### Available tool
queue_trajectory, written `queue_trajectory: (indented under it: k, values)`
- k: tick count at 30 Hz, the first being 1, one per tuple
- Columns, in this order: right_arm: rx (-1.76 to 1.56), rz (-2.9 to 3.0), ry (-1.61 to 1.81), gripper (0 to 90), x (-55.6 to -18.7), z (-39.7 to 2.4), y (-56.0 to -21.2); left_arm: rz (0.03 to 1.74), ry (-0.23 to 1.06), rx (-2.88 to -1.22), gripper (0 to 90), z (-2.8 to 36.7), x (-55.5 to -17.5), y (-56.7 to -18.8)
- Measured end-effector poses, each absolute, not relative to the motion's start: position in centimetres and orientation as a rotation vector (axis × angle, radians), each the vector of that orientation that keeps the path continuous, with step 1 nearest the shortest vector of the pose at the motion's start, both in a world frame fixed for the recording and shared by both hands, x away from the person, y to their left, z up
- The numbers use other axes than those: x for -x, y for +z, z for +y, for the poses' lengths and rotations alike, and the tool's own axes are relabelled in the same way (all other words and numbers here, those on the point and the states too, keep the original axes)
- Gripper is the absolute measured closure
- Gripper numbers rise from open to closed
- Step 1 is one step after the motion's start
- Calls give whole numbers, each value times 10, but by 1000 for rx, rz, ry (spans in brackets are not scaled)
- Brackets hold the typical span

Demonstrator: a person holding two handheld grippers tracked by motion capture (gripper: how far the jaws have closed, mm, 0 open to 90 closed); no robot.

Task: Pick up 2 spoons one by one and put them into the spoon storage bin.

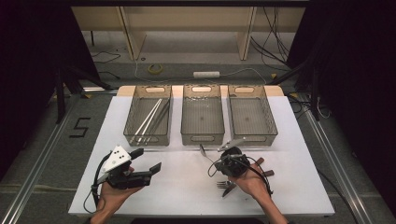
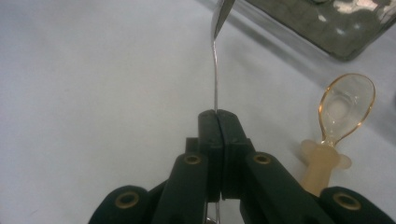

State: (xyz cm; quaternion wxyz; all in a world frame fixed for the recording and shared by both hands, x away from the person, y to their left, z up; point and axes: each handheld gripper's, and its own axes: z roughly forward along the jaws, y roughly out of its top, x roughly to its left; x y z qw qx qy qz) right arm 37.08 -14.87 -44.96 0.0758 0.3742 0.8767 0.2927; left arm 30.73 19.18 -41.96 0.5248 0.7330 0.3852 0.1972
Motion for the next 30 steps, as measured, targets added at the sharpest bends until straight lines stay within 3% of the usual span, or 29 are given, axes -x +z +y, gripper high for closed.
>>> queue_trajectory:
  k: [30]
  values:
    - [-1066,2605,1086,900,-387,-142,-408,930,470,-1736,158,195,-309,-420]
